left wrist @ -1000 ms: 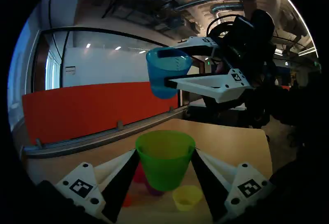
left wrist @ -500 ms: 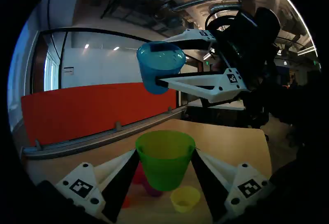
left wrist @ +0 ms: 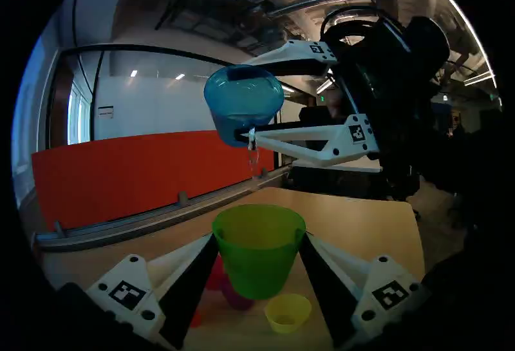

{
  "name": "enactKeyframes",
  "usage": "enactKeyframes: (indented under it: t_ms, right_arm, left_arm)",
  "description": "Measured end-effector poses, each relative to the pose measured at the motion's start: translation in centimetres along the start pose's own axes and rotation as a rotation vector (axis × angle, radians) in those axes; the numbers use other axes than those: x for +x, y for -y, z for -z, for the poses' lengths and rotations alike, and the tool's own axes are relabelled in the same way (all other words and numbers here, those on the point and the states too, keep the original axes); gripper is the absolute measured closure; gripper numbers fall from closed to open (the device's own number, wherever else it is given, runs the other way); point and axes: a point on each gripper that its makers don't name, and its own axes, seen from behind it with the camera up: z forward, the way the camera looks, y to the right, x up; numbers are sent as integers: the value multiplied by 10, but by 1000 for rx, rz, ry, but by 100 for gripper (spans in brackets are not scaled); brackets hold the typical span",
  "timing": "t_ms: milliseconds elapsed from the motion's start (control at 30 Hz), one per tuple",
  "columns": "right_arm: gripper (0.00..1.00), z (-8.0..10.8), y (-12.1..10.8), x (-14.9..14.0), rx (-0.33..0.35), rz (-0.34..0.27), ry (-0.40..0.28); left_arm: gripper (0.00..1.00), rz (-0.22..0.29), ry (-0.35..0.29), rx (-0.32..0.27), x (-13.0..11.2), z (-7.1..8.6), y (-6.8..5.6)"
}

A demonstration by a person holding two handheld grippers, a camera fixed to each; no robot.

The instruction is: Pour water

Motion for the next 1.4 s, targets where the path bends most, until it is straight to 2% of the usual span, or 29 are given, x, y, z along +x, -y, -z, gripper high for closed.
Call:
enactKeyframes:
  t_ms: [300, 1000, 1400]
  right_arm:
    - [9, -1, -1, 0, -7, 45, 6]
    - [9, 1, -14, 2, -40, 97, 4]
    - [9, 2, -19, 4, -53, 136, 1]
  left_arm:
    - [14, -2, 2, -5, -1, -1, -1]
    - [14, -4, 0, -6, 0, -1, -1]
    - [15, -8, 6, -12, -1, 0, -4]
